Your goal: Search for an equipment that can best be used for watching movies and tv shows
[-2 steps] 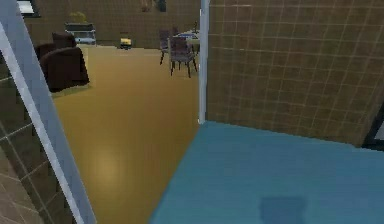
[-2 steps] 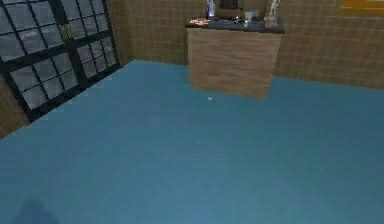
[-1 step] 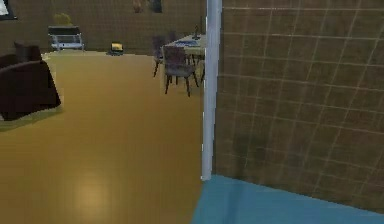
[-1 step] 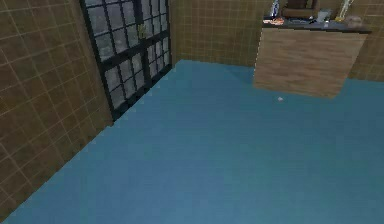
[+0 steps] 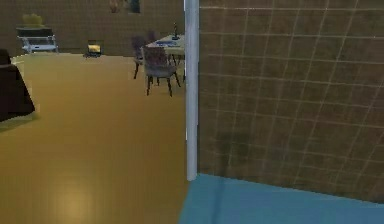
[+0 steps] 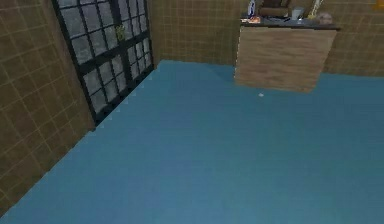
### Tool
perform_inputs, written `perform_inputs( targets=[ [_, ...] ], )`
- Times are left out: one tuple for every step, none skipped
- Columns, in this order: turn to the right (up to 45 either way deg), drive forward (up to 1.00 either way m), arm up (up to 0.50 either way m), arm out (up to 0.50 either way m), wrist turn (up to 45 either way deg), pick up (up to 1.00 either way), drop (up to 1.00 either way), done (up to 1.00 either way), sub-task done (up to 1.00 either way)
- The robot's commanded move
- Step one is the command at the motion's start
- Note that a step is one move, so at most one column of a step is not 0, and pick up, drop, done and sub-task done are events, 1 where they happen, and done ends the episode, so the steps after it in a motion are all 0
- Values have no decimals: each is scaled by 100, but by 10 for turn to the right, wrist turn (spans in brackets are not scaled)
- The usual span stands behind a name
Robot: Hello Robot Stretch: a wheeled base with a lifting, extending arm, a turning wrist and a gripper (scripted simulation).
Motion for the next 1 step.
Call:
perform_inputs(
  targets=[
    [0, 5, 0, 0, 0, 0, 0, 0, 0]
  ],
)
